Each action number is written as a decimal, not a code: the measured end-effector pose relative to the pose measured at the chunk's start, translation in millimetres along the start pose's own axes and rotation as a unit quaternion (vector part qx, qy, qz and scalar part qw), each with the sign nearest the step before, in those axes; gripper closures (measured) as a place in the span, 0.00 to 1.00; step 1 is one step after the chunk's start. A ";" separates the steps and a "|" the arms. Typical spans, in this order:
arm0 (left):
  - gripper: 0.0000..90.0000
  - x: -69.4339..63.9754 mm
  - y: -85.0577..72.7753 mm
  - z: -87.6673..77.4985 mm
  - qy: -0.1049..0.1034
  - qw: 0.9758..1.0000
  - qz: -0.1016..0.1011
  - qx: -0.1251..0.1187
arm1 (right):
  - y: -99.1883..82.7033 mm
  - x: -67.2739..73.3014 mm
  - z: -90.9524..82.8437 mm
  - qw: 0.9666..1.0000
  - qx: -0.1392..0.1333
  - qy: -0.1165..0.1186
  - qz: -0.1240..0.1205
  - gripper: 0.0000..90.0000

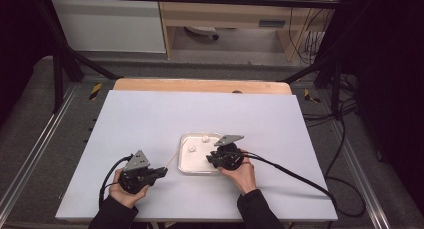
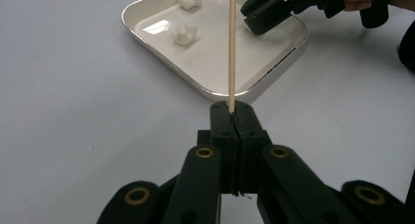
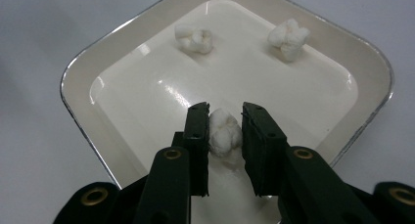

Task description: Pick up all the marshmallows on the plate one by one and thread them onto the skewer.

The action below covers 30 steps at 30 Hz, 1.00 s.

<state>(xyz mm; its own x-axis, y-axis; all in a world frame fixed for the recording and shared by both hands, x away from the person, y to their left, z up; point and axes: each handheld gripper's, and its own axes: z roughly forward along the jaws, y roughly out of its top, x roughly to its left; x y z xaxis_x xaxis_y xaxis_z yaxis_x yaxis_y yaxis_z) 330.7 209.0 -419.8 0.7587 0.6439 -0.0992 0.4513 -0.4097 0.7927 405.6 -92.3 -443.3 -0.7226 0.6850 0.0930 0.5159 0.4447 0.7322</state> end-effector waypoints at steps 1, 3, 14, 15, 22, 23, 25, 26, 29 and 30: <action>0.98 -0.4 0.0 0.1 -0.001 1.000 0.000 -0.001 | 2.8 -0.2 -6.1 1.000 -0.010 0.005 0.001 0.82; 0.98 -1.6 0.3 0.5 -0.002 1.000 0.000 -0.002 | 4.5 -0.5 -9.8 1.000 -0.015 0.010 0.003 0.82; 0.98 -12.9 3.0 3.7 -0.011 1.000 0.010 -0.014 | 17.4 -3.8 -55.6 0.995 -0.083 0.052 0.020 0.82; 0.98 -14.4 3.4 4.1 -0.012 1.000 0.012 -0.016 | 18.0 -4.1 -59.4 0.994 -0.088 0.055 0.021 0.83; 0.98 -25.7 6.5 8.1 -0.021 0.999 0.023 -0.028 | 24.1 -3.0 -81.9 0.986 -0.136 0.093 0.036 0.83; 0.98 -27.0 6.8 8.6 -0.023 0.999 0.023 -0.030 | 25.2 -3.0 -84.6 0.984 -0.142 0.100 0.039 0.83; 0.98 -29.8 7.7 10.0 -0.028 0.999 0.023 -0.032 | 27.3 -3.4 -89.4 0.980 -0.155 0.113 0.046 0.83; 0.98 -31.1 8.2 10.8 -0.029 0.999 0.024 -0.032 | 29.1 -3.9 -93.4 0.978 -0.163 0.120 0.052 0.83; 0.98 -35.2 9.1 13.5 -0.034 0.998 0.029 -0.033 | 30.6 -4.5 -96.1 0.976 -0.169 0.123 0.056 0.83; 0.98 -36.6 9.4 14.3 -0.035 0.998 0.030 -0.034 | 31.1 -4.8 -97.1 0.975 -0.171 0.127 0.057 0.83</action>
<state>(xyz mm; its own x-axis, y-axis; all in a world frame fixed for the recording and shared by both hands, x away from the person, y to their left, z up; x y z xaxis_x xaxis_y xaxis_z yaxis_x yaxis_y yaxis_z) 314.0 172.4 -417.3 0.8157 0.5713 -0.0910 0.3733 -0.3995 0.8373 380.5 -137.8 -355.5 -0.7830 0.5340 0.3190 0.4466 0.1256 0.8859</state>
